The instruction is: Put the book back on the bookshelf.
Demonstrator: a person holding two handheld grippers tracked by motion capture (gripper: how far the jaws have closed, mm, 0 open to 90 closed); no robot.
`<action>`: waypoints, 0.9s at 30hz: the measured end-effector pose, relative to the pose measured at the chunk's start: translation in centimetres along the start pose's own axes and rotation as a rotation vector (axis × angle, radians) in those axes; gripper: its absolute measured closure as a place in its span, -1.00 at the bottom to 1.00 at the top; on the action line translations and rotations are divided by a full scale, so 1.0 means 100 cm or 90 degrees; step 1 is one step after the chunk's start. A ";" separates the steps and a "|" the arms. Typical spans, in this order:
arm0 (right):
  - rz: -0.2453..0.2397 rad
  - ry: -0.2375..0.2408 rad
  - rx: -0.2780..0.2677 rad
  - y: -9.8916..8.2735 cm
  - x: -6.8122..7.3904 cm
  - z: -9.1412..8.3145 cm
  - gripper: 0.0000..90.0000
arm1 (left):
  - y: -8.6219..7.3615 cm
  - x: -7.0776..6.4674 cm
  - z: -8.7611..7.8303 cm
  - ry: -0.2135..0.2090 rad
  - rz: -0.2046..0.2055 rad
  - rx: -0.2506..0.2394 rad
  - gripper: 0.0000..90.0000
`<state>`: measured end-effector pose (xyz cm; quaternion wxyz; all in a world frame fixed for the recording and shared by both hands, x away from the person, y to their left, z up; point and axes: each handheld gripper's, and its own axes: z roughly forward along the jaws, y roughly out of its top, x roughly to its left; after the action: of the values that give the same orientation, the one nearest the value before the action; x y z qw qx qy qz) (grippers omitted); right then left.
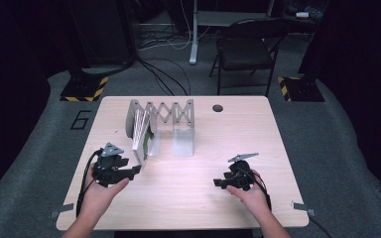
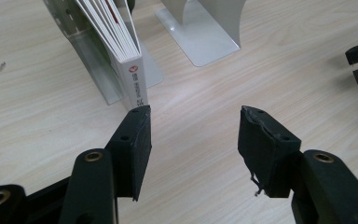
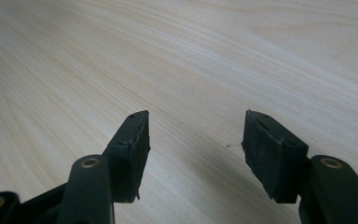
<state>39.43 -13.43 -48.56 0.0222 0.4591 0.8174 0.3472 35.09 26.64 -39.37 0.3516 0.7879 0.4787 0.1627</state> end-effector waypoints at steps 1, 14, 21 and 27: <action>0.002 0.000 0.001 0.000 0.000 0.000 -0.09 | -0.001 -0.001 0.001 0.002 0.002 -0.001 -0.01; 0.000 -0.003 0.000 0.000 0.000 -0.001 -0.09 | -0.021 -0.015 0.022 -0.038 0.023 0.016 -0.03; 0.003 -0.004 0.000 0.000 0.000 -0.001 -0.09 | -0.034 -0.021 0.039 -0.052 0.045 0.016 -0.03; 0.003 -0.005 0.000 0.000 0.000 -0.001 -0.09 | -0.043 -0.022 0.047 -0.060 0.041 0.003 -0.03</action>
<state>39.37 -13.51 -48.45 0.0243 0.4621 0.8164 0.3455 34.07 24.15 -45.54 0.3667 0.8105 0.4362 0.1355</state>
